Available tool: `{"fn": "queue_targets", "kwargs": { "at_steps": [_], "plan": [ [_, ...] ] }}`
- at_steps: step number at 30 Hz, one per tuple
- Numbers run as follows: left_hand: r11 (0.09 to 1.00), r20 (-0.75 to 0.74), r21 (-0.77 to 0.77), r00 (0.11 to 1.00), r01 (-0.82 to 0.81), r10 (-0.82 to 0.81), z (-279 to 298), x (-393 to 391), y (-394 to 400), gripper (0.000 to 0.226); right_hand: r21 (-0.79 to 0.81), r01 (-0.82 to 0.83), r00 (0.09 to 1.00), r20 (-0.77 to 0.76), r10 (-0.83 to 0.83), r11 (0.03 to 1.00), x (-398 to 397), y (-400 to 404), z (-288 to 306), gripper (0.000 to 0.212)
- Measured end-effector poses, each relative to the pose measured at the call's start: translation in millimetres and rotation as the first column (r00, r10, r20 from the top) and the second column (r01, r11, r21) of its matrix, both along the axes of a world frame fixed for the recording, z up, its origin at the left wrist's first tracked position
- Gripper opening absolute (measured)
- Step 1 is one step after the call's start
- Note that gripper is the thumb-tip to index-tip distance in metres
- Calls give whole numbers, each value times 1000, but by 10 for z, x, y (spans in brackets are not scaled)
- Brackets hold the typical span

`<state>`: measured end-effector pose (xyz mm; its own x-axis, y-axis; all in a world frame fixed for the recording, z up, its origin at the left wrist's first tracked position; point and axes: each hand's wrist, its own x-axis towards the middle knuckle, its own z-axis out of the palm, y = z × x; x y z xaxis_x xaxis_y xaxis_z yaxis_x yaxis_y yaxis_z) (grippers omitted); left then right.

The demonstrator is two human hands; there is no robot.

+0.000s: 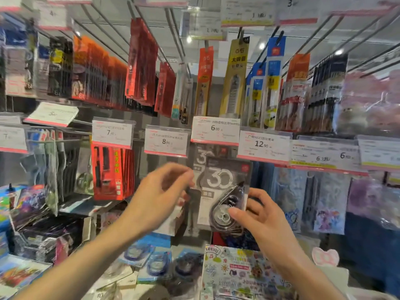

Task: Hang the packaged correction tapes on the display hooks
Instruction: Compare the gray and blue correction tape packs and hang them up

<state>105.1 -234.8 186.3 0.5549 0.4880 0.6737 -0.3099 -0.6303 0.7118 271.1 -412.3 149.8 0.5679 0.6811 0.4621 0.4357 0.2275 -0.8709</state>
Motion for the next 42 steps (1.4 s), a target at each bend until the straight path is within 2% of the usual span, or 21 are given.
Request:
{"fn": "queue_targets", "kwargs": {
  "at_steps": [4, 9, 15, 21, 26, 31, 33, 37, 40, 42],
  "plan": [
    [998, 77, -40, 996, 51, -48, 437, -6, 30, 13, 14, 28, 996, 87, -29, 1000, -23, -39, 65, 56],
    [998, 112, 48, 993, 29, -34, 718, -11, 33, 10, 6, 62, 986, 157, -62, 998, -69, 1, 125, 43],
    [997, 143, 67, 989, 37, -47, 777, -38, 34, 13, 30, 68, 982, 173, -73, 997, -127, 71, 259, 56],
    [994, 131, 108, 991, 21, -35, 768, -63, 45, 12, 90, 74, 976, 199, -90, 993, -151, 134, 335, 97],
    [990, 129, 128, 989, 61, -78, 723, -72, 78, 8, 126, 75, 965, 241, -104, 989, -140, 161, 285, 84],
    [987, 109, 137, 989, 83, -98, 616, -64, 119, 4, 121, 89, 964, 240, -116, 989, -143, 159, 265, 97],
    [986, 106, 143, 989, 90, -106, 600, -69, 120, 6, 124, 89, 962, 245, -117, 988, -129, 166, 270, 91],
    [985, 112, 155, 989, 75, -93, 535, -77, 131, 13, 157, 109, 948, 281, -151, 981, -85, 224, 210, 65],
    [989, 88, 148, 996, 9, -22, 336, -18, 169, 8, 147, 162, 940, 277, -198, 976, -94, 287, 155, 61],
    [992, 68, 123, 997, -33, 25, 153, 66, 202, 14, 137, 185, 938, 271, -217, 973, -88, 336, 132, 56]
  ]
}}
